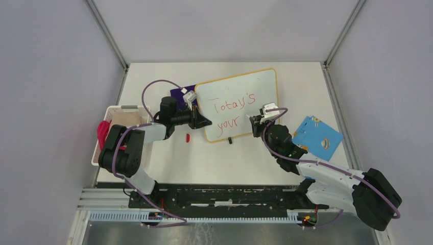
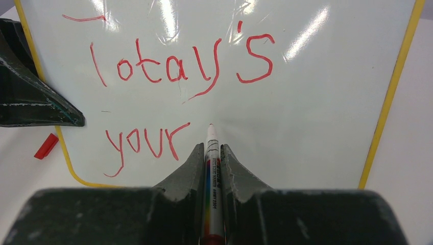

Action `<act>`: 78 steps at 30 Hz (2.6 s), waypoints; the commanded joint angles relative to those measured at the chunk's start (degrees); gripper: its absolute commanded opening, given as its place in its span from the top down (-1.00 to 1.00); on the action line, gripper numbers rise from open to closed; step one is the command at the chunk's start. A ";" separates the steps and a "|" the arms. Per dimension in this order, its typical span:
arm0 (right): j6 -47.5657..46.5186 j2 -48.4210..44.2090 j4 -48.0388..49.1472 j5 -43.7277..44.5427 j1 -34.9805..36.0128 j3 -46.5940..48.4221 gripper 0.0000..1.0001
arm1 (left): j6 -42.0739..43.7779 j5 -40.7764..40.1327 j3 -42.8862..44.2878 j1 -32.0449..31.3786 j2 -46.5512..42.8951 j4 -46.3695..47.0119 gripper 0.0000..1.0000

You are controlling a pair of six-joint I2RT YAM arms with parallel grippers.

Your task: Write a sentence on the whiteboard

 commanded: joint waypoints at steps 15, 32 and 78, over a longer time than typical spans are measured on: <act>-0.32 -1.80 0.73 -0.68 0.28 -0.65 1.00 | 6.44 -10.30 -1.05 -1.03 3.45 -7.27 0.96; -2.77 -1.44 0.91 2.03 3.59 -0.21 1.00 | 6.47 -10.34 -0.99 -1.10 3.54 -7.32 0.96; 1.00 3.42 2.13 3.38 0.86 1.19 1.00 | 6.45 -10.16 -0.97 -1.26 3.49 -7.36 0.96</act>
